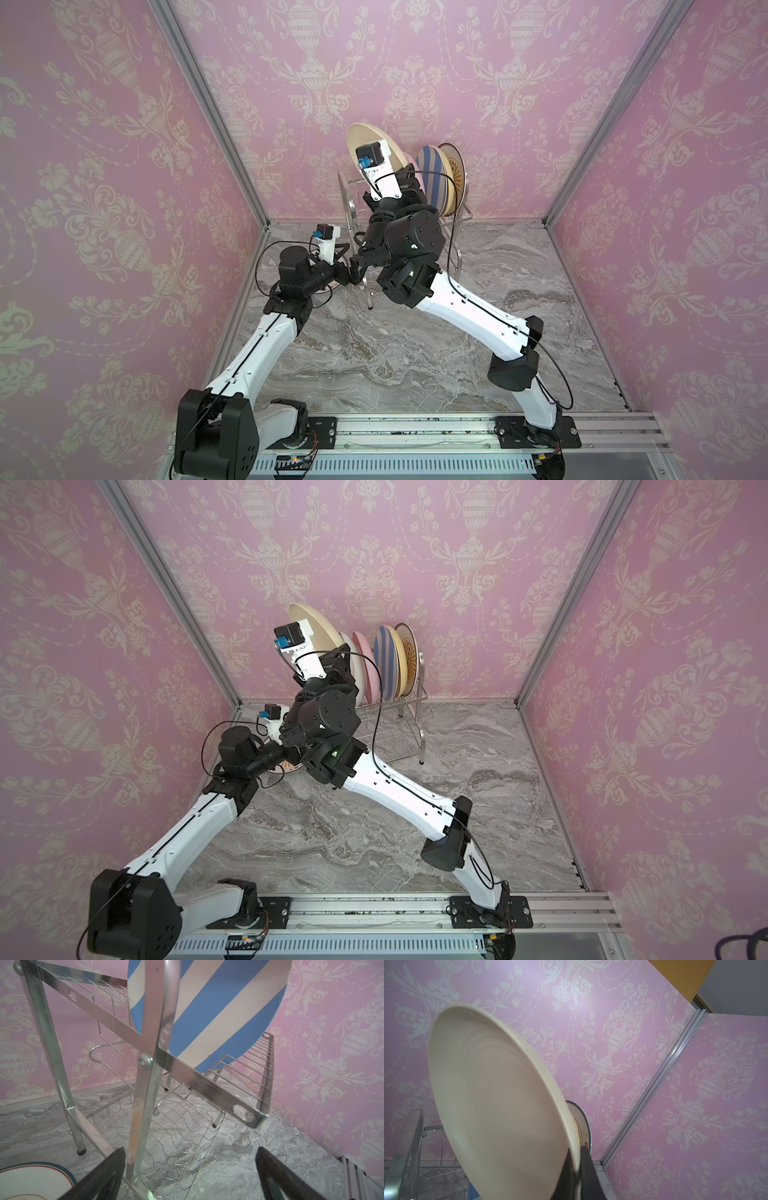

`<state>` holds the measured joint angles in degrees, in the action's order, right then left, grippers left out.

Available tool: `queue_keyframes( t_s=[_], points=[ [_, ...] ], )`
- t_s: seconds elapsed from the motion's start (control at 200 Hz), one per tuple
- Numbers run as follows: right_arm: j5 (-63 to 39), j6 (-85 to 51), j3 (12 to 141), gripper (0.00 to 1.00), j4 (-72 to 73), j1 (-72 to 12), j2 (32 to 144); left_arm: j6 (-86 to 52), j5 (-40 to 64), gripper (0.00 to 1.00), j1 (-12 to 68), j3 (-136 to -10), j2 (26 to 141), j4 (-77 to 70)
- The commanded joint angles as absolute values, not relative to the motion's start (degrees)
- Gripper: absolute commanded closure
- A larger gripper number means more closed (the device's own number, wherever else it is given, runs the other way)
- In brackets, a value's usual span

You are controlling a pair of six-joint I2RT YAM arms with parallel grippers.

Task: Load plates into a dish rack
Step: Rotate the dish rack at the top-center of the table.

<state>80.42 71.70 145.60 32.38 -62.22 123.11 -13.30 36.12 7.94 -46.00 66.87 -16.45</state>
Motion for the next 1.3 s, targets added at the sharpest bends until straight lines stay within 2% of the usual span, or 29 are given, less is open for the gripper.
queue_keyframes(
  t_s=[0.0, 0.07, 0.135, 0.475, 0.645, 0.921, 1.296],
  points=[
    [82.2, 59.2, 148.7, 1.00, 19.8, -60.3, 121.5, -14.3, 34.7, 0.01, 7.4, -44.6, 63.1, -13.8],
    [80.5, 45.9, 148.3, 1.00, 6.4, -59.8, 120.8, -14.5, 34.7, 0.01, 7.3, -44.4, 62.7, -12.9],
    [79.8, 41.0, 148.3, 1.00, 1.8, -59.4, 120.7, -14.6, 34.7, 0.01, 7.3, -44.2, 62.2, -12.6],
    [80.5, 41.7, 149.3, 1.00, 0.3, -59.3, 123.4, -15.2, 34.8, 0.01, 6.9, -43.2, 63.5, -15.4],
    [81.4, 45.5, 149.4, 1.00, 5.9, -59.1, 125.5, -10.6, 34.2, 0.01, 6.6, -44.3, 68.3, -19.5],
    [80.2, 39.5, 150.7, 1.00, -1.2, -58.7, 124.9, -5.3, 37.1, 0.01, 6.8, -47.2, 73.7, -22.2],
    [79.6, 37.5, 148.9, 1.00, -2.0, -58.3, 124.4, -3.1, 39.4, 0.01, 8.7, -51.4, 80.6, -25.2]
  ],
)
